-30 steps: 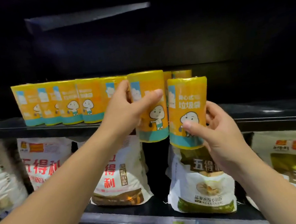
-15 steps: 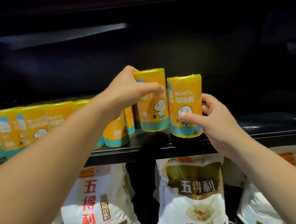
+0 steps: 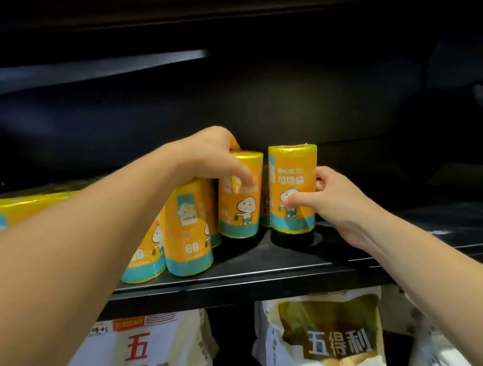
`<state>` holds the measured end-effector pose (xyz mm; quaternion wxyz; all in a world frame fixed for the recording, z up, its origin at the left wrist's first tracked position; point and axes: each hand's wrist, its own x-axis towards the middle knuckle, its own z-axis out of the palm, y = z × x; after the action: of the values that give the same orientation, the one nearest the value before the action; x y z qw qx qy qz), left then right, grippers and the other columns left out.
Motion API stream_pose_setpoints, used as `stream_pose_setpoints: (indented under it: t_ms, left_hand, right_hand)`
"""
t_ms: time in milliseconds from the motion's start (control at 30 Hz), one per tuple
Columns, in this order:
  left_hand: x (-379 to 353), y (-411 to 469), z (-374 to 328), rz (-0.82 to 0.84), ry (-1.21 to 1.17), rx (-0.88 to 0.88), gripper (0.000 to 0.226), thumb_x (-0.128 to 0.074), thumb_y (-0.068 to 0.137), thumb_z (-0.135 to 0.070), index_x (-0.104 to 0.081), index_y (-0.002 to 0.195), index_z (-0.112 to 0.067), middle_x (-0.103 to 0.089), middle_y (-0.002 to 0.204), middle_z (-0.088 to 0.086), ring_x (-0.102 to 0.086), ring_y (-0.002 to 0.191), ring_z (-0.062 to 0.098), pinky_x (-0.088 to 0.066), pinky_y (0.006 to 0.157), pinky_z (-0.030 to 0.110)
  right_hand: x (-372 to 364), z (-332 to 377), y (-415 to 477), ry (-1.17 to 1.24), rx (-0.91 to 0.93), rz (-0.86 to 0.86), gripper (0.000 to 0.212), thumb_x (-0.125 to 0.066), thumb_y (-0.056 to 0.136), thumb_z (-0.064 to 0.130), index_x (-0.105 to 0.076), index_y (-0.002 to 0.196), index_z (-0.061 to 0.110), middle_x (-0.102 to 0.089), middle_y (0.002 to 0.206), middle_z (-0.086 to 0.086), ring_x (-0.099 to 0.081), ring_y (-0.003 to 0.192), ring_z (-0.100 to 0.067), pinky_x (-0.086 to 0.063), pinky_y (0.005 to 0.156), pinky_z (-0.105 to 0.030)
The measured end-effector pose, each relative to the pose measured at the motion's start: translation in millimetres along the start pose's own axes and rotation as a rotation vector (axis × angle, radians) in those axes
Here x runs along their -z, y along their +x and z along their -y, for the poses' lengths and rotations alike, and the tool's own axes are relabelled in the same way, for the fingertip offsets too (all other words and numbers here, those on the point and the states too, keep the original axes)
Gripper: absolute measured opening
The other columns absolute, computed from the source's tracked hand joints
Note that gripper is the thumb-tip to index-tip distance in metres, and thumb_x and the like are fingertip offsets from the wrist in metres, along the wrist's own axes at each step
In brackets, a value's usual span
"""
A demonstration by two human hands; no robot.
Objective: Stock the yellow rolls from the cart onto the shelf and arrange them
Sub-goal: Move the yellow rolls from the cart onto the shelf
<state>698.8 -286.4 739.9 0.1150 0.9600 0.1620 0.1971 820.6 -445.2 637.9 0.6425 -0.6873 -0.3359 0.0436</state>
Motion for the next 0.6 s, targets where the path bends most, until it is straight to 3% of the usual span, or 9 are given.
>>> stream_pose_setpoints:
  t_ms: [133,300,467,600]
  left_hand:
    - [-3.6,8.2,8.4,0.037,0.067,0.018,0.081,-0.082,0.073,-0.044,-0.047,0.14,-0.016,-0.06,0.119,0.003,-0.06,0.101,0.021,-0.053,0.076,0.031]
    - [-7.5,16.5,13.0,0.093,0.073,0.022,0.083,-0.079,0.077,-0.043,-0.039,0.147,-0.019,-0.055,0.135,0.005,-0.058,0.116,0.025,-0.054,0.09,0.037]
    - [-11.2,19.9,14.1,0.164,0.113,-0.003,0.083,-0.073,0.083,-0.043,-0.03,0.152,-0.028,-0.043,0.149,0.003,-0.047,0.132,0.027,-0.048,0.096,0.037]
    - [-14.4,21.9,16.9,0.168,0.148,0.001,0.084,-0.072,0.084,-0.044,-0.029,0.153,-0.025,-0.044,0.149,0.003,-0.047,0.132,0.027,-0.047,0.097,0.036]
  right_hand:
    - [-6.7,-3.1,11.3,-0.071,-0.025,0.018,0.067,-0.086,0.072,0.019,-0.051,0.128,0.025,-0.065,0.113,0.007,-0.063,0.099,-0.009,-0.051,0.072,-0.026]
    - [-12.0,-9.2,18.2,-0.111,-0.058,0.035,0.063,-0.087,0.07,0.012,-0.054,0.122,0.025,-0.064,0.106,0.008,-0.062,0.093,-0.008,-0.05,0.069,-0.024]
    - [-12.9,-13.0,25.1,-0.128,-0.09,0.051,0.056,-0.087,0.068,0.008,-0.059,0.113,0.025,-0.068,0.106,0.006,-0.065,0.1,-0.014,-0.055,0.083,-0.033]
    - [-15.5,-15.0,30.0,-0.136,-0.107,0.06,0.052,-0.087,0.068,0.008,-0.06,0.109,0.026,-0.068,0.106,0.005,-0.065,0.102,-0.016,-0.055,0.093,-0.043]
